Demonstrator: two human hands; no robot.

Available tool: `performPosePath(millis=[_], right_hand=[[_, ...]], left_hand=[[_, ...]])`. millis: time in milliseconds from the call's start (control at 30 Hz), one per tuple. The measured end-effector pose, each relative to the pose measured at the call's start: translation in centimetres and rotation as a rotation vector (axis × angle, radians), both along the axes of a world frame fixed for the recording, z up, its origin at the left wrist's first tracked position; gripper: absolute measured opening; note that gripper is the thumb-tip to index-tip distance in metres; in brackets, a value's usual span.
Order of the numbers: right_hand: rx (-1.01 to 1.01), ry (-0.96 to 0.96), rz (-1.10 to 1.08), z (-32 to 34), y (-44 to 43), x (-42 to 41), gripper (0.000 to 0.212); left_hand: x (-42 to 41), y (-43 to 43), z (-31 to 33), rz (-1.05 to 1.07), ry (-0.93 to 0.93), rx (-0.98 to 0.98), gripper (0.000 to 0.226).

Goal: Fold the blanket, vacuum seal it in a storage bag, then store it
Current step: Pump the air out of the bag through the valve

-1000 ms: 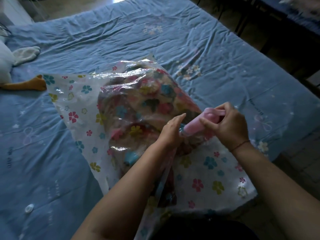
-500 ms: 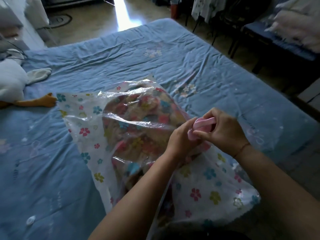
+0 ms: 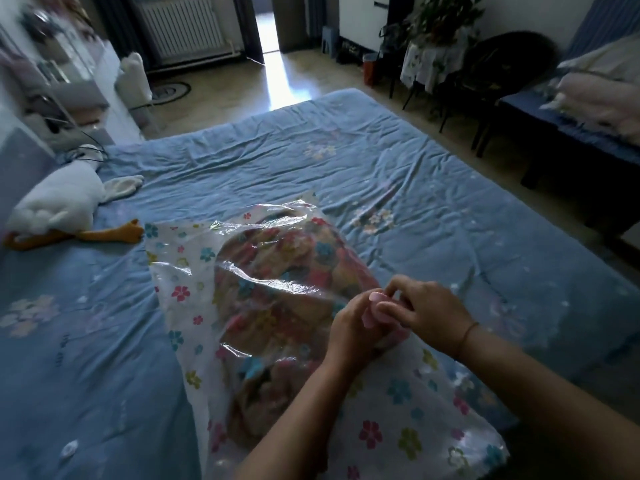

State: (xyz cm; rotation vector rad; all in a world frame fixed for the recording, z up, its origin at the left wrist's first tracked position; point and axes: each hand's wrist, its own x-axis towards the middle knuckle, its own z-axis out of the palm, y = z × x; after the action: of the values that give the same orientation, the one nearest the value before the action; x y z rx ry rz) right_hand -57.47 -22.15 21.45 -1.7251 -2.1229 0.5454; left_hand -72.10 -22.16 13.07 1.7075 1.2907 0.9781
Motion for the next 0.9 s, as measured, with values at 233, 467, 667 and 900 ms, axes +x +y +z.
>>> performPosePath(millis=[233,467,667,900], right_hand=[[-0.452,0.606,0.07,-0.2,1.7,2.1,0.014],[-0.502,0.733,0.179,0.0,3.4,3.2,0.015],[-0.536,0.763,0.189,-0.5,3.8,3.2,0.024],[-0.539,0.829,0.151,0.1,3.3,2.2,0.019]], left_hand=[[2.2,-1.1,0.3,0.189,-0.033,-0.079,0.045],[4.3,-0.8,0.4,0.339,-0.001,-0.065,0.042],[4.7,-1.1,0.6,0.395,-0.028,-0.084,0.042],[3.6,-0.9,0.6,0.367,-0.057,-0.039,0.049]])
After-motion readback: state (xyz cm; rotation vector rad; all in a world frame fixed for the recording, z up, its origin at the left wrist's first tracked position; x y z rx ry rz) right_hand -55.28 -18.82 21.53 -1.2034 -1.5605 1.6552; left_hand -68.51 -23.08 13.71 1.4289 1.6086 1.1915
